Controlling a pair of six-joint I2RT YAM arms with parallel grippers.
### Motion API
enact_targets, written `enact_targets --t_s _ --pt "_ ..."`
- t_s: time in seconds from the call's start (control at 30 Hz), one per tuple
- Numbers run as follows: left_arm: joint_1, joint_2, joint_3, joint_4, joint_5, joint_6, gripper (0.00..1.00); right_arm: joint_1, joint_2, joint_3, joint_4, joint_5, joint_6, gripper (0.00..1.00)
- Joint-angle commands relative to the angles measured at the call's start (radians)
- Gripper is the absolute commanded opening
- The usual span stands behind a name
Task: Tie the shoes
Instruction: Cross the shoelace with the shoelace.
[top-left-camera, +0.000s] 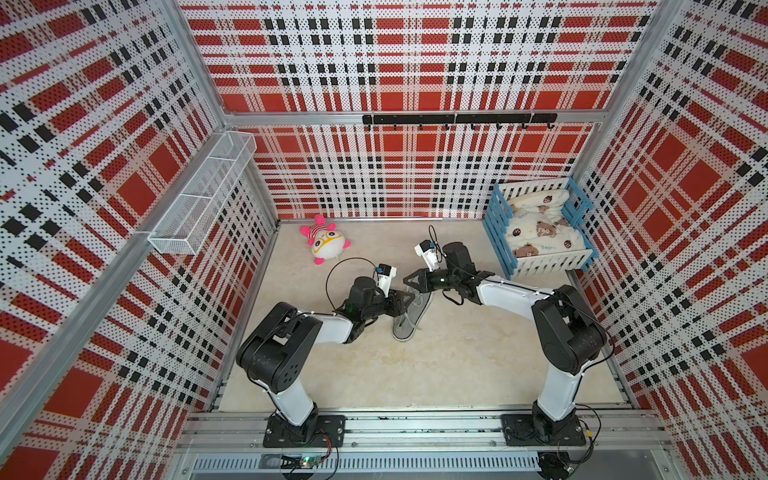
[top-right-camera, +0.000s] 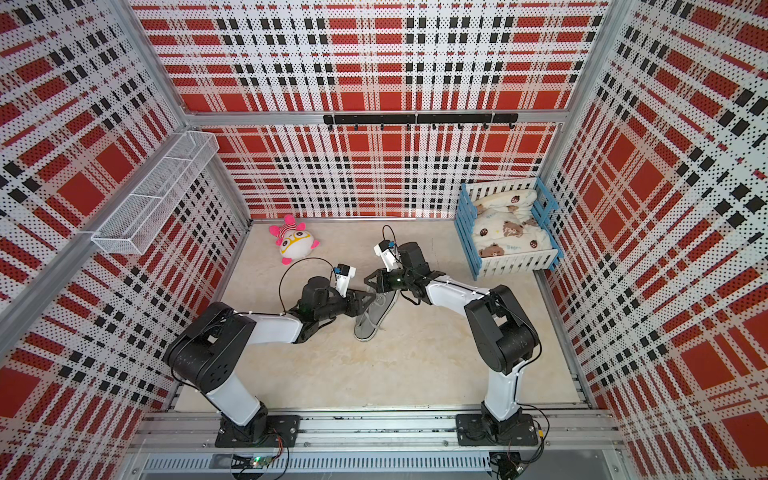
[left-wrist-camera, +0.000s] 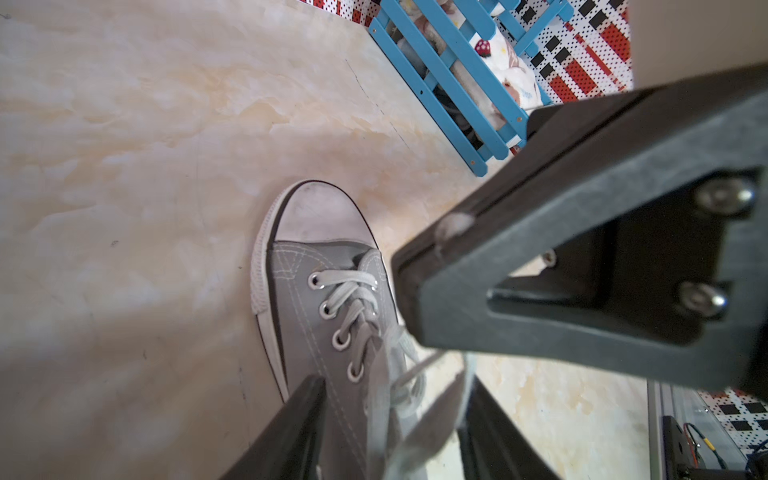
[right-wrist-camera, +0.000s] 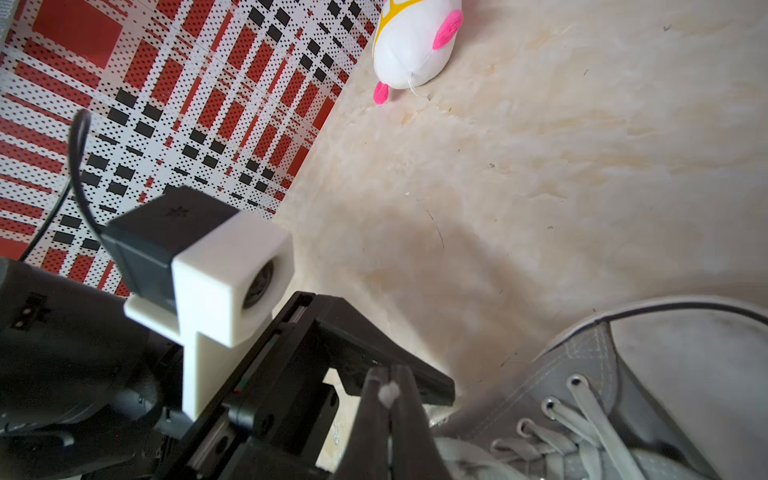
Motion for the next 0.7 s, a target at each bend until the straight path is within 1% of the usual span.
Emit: enact_targets --t_s 0.0,0.1,0.17,0.27,0.37,0.5,0.67 --pt "-0.011 0.021 0.016 0.016 0.016 0.01 0.52 -0.003 -0.034 0.01 0.033 -0.015 0.004 0.0" --pt "-0.017 0.034 0.028 0.015 0.029 0.01 0.45 -0.002 -0.038 0.007 0.031 -0.015 0.004 0.0" --pt "-0.017 0.036 0.029 0.016 0.031 0.008 0.37 -0.003 -0.039 0.007 0.031 -0.013 0.003 0.0" --pt "-0.016 0.031 0.029 0.016 0.028 0.007 0.28 -0.002 -0.038 0.008 0.031 -0.017 0.003 0.0" --pt "-0.014 0.024 0.028 0.017 0.023 0.008 0.22 -0.003 -0.038 0.004 0.03 -0.021 -0.001 0.0" --pt "-0.015 0.015 0.028 0.018 0.021 0.011 0.2 -0.002 -0.044 -0.003 0.031 -0.028 -0.003 0.0" --pt "-0.011 -0.003 0.025 0.028 0.03 0.01 0.21 -0.002 -0.055 -0.009 0.032 -0.036 -0.003 0.0"
